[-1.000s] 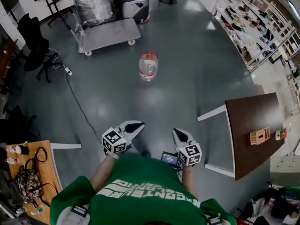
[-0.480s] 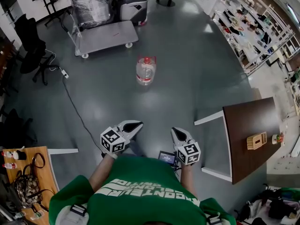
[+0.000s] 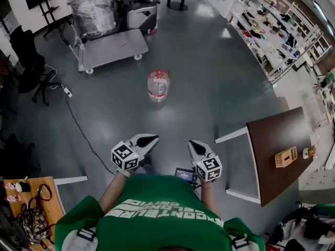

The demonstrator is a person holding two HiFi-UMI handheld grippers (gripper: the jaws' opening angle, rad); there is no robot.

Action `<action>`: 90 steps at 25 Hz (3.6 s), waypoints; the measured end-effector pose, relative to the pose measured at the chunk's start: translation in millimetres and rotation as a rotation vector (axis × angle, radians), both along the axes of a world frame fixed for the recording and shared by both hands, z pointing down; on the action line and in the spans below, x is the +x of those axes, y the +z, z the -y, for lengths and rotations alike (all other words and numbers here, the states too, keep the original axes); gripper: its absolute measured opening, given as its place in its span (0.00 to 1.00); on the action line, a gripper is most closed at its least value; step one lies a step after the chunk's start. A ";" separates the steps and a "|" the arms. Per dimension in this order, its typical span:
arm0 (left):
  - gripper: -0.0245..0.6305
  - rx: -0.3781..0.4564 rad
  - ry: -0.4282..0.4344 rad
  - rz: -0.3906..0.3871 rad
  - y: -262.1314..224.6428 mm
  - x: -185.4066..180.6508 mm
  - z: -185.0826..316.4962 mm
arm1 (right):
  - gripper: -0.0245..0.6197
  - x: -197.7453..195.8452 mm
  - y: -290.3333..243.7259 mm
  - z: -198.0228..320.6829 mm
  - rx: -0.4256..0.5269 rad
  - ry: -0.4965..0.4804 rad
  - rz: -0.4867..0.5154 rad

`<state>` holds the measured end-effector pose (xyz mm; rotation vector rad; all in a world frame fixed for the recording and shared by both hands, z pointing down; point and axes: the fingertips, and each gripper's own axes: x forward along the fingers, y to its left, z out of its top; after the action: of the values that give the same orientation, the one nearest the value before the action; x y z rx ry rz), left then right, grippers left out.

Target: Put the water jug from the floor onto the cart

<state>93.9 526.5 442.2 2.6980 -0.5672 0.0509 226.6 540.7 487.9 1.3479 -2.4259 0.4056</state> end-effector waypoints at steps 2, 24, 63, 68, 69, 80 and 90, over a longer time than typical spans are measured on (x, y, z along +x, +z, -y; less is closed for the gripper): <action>0.06 0.006 0.001 0.001 -1.1 -1.7 7.9 | 0.03 -2.4 -0.1 7.8 0.004 -0.001 0.001; 0.06 -0.049 -0.009 -0.036 11.7 -57.3 61.3 | 0.03 -62.7 0.1 58.1 -0.032 -0.039 -0.052; 0.06 -0.089 0.069 -0.006 44.0 -41.6 134.1 | 0.03 -56.2 31.6 113.7 -0.069 0.001 -0.069; 0.06 -0.095 0.079 -0.007 45.3 -31.8 144.2 | 0.03 -52.3 36.7 124.2 -0.080 -0.003 -0.066; 0.06 -0.096 0.082 -0.006 45.6 -29.8 146.8 | 0.03 -51.1 37.1 128.0 -0.080 -0.003 -0.065; 0.06 -0.090 0.066 0.003 38.8 -19.0 208.5 | 0.03 -39.6 31.4 193.9 -0.080 -0.020 -0.062; 0.06 -0.086 0.065 -0.001 33.0 -1.8 274.8 | 0.03 -18.5 26.6 254.7 -0.086 -0.013 -0.076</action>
<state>92.2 251.8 475.1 2.6320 -0.4655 0.0889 208.1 286.0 514.6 1.2877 -2.3271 0.4423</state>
